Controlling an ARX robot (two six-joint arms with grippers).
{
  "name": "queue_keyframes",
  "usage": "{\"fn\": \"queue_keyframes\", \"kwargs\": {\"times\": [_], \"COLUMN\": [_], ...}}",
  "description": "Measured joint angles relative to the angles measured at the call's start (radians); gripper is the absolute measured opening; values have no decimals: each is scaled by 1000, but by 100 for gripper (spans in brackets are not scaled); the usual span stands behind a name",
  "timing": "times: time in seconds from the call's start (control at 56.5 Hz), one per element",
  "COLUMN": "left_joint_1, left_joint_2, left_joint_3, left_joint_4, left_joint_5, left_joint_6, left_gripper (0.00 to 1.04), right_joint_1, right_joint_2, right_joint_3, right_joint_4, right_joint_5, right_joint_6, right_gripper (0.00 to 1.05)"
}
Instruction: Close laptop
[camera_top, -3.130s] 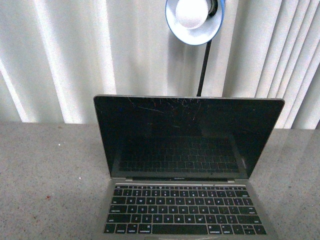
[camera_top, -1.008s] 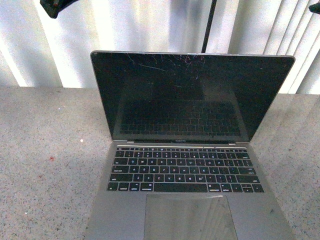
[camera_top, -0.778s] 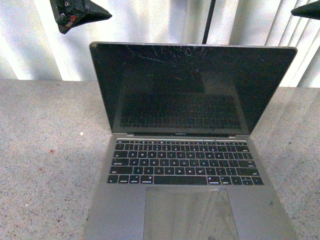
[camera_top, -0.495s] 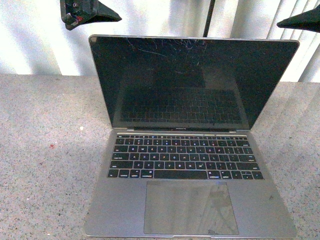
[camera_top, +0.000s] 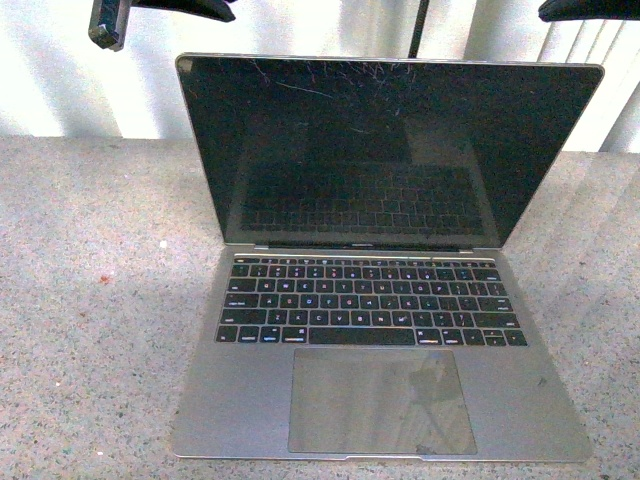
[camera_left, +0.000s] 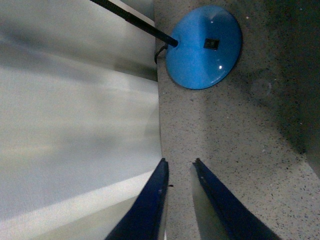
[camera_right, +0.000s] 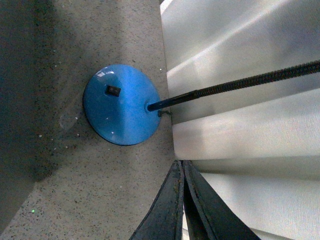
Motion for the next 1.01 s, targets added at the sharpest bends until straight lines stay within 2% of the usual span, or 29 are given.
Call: {"fn": "queue_keyframes", "kwargs": {"times": [0.071,0.318,0.513,1.008], "left_joint_1": [-4,-18,-27,-35], "left_joint_2": [8,32,43,43], "left_joint_3": [11,40,64,47], "left_joint_4": [-17,-83,-127,-117], "left_joint_5": [-3,-11,-32,-69], "left_joint_6": [13,42,40,32], "left_gripper": [3,4,4,4], "right_joint_1": [3,8,14,46], "right_joint_2": [2,17,31,62], "right_joint_3": [13,63,77,77], "right_joint_4": [-52,-250,-285,-332], "right_joint_5": [1,32,47,79], "right_joint_6": [-16,-69,-95,-96], "right_gripper": [3,3,3,3]}}
